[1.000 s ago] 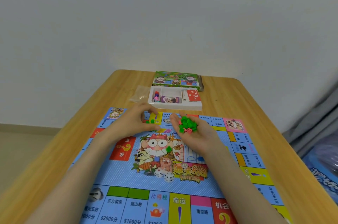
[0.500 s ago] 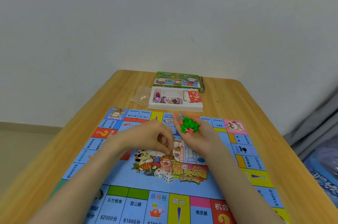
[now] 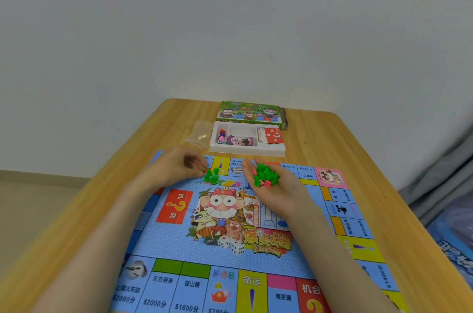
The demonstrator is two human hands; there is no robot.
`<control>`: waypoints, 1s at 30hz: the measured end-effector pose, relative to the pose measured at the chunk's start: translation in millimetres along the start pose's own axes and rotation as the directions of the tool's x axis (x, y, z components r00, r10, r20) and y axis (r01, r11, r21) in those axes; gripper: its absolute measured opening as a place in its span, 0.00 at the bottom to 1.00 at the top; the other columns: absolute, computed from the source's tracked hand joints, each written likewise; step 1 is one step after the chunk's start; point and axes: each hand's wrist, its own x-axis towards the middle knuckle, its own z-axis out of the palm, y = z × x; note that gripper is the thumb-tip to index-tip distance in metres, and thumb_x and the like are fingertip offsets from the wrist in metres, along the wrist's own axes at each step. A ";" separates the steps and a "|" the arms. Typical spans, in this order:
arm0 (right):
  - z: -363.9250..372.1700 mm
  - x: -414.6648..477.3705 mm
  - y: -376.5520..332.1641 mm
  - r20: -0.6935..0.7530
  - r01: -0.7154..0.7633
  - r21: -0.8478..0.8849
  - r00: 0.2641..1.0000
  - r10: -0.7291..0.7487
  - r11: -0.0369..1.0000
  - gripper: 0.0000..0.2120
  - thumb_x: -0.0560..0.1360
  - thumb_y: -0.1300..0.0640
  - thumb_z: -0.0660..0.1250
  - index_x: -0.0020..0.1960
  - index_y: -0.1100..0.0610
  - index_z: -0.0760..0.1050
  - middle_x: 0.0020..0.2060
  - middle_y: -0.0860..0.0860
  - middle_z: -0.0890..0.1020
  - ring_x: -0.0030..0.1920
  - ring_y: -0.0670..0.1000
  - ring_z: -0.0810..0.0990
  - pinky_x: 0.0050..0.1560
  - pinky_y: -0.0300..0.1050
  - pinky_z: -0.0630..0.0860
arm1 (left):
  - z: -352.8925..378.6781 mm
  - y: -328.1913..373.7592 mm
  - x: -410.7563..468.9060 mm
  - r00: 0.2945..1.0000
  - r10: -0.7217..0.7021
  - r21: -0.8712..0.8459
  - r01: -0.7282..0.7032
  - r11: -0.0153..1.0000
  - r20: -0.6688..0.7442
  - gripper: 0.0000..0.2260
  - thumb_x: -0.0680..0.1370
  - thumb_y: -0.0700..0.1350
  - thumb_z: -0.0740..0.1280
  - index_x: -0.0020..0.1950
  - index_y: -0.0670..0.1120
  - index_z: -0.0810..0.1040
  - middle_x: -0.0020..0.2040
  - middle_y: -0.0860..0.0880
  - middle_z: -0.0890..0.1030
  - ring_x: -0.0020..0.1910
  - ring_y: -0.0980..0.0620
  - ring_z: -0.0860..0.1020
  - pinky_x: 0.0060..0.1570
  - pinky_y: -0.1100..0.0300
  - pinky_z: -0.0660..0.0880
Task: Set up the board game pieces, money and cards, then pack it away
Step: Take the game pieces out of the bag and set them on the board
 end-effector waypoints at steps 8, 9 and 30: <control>-0.4 -0.7 0.5 0.011 -0.004 -0.013 1.000 0.004 1.000 0.13 0.81 0.63 0.54 0.56 0.70 0.73 0.50 0.67 0.76 0.65 0.62 0.71 0.63 0.55 0.69 | 10.1 1.0 3.2 0.996 0.039 -0.015 -0.041 0.999 -0.080 0.07 0.77 0.40 0.68 0.46 0.52 0.80 0.49 0.54 0.82 0.48 0.59 0.80 0.55 0.61 0.76; -0.6 -0.4 0.4 0.013 -0.006 -0.010 1.000 0.006 1.000 0.13 0.81 0.63 0.54 0.56 0.70 0.72 0.50 0.68 0.76 0.65 0.62 0.71 0.64 0.55 0.69 | 13.3 2.6 2.8 0.995 0.056 -0.020 -0.058 0.998 -0.078 0.07 0.78 0.41 0.67 0.49 0.54 0.79 0.51 0.56 0.80 0.50 0.61 0.78 0.56 0.62 0.74; -1.4 1.6 1.8 0.008 -0.032 0.033 0.999 0.032 0.999 0.13 0.82 0.62 0.54 0.56 0.70 0.72 0.49 0.69 0.76 0.65 0.63 0.71 0.66 0.56 0.68 | 36.0 23.5 -0.7 0.963 0.233 -0.089 -0.247 0.965 -0.138 0.14 0.74 0.46 0.72 0.57 0.56 0.78 0.57 0.61 0.78 0.57 0.69 0.74 0.58 0.71 0.69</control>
